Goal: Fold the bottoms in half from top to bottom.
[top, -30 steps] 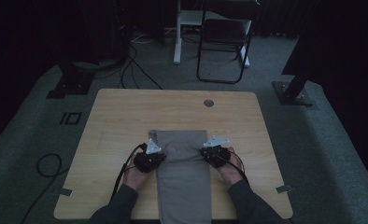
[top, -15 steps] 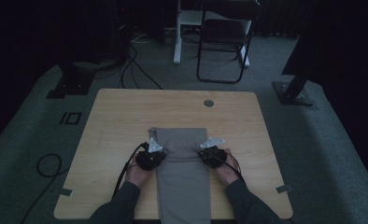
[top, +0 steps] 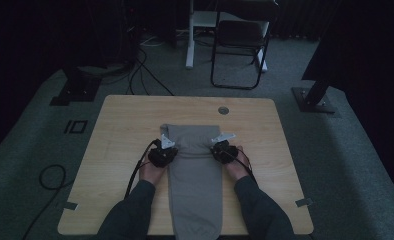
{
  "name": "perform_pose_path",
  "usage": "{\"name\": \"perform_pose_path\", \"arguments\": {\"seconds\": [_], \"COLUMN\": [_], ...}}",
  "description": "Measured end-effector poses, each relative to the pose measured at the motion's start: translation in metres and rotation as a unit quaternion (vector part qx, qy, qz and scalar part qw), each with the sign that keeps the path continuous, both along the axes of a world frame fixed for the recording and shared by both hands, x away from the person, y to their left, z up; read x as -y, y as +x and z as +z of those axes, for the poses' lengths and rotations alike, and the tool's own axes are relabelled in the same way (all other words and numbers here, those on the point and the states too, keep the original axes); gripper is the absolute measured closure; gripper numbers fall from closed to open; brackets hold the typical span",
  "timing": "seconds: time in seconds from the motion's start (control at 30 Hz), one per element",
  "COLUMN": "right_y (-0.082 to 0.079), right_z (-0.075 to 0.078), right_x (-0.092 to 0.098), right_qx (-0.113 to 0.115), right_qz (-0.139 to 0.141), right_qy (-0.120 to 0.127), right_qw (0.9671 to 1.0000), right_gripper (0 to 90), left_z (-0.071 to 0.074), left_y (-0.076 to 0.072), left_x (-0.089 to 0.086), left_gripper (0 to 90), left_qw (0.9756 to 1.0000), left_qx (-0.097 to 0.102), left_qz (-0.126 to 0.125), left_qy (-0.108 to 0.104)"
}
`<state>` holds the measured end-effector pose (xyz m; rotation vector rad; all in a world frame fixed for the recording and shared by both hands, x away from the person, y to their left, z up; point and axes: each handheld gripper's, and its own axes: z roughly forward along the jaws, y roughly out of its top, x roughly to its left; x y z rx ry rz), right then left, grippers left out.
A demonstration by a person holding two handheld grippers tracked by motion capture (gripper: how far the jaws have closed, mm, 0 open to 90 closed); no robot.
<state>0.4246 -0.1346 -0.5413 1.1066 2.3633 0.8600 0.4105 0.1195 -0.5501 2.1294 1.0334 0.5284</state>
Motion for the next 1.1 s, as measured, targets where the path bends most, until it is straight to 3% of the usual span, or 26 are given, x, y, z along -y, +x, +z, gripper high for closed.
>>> {"name": "perform_pose_path", "arguments": {"seconds": [0.13, 0.3, 0.6, 0.73, 0.77, 0.87, 0.9, 0.97, 1.03, 1.07, 1.1], "right_y": [0.014, 0.027, 0.046, 0.043, 0.040, 0.033, 0.033, 0.020, 0.011, 0.005, -0.001], "right_z": [0.000, 0.001, 0.002, 0.011, 0.022, 0.040, 0.040, 0.058, 0.066, 0.070, 0.073], "right_x": [-0.003, -0.007, -0.008, -0.004, -0.001, 0.004, 0.004, 0.007, 0.008, 0.009, 0.010], "right_qx": [-0.001, -0.001, -0.012, -0.015, -0.007, 0.013, 0.013, 0.037, 0.052, 0.058, 0.063], "right_qz": [-0.013, -0.018, -0.041, -0.048, -0.047, -0.038, -0.038, -0.026, -0.019, -0.011, -0.006], "right_qy": [0.000, -0.010, 0.010, 0.023, 0.041, 0.058, 0.058, 0.066, 0.064, 0.062, 0.064], "right_qw": [0.9999, 0.9998, 0.9990, 0.9985, 0.9980, 0.9975, 0.9975, 0.9968, 0.9965, 0.9963, 0.9960], "right_gripper": [86.9, 86.8, 86.7, 86.8, 86.8, 86.8, 86.8, 86.8, 86.8, 86.8, 86.9], "left_z": [0.000, 0.001, 0.005, 0.016, 0.028, 0.051, 0.051, 0.073, 0.078, 0.090, 0.090], "left_y": [0.016, 0.031, 0.045, 0.040, 0.036, 0.026, 0.026, 0.012, 0.007, -0.007, -0.007], "left_x": [0.001, 0.002, 0.005, 0.000, -0.005, -0.010, -0.010, -0.012, -0.013, -0.014, -0.014], "left_gripper": [85.7, 85.7, 85.8, 85.8, 85.9, 86.0, 86.0, 86.0, 86.0, 85.9, 85.9], "left_qw": [0.9999, 0.9997, 0.9989, 0.9990, 0.9990, 0.9981, 0.9981, 0.9965, 0.9961, 0.9952, 0.9952], "left_qx": [-0.003, -0.006, -0.017, -0.012, 0.001, 0.023, 0.023, 0.050, 0.055, 0.069, 0.069], "left_qz": [0.015, 0.025, 0.044, 0.040, 0.037, 0.031, 0.031, 0.020, 0.016, 0.003, 0.003], "left_qy": [-0.007, 0.000, 0.002, -0.014, -0.026, -0.049, -0.049, -0.064, -0.067, -0.070, -0.070]}}
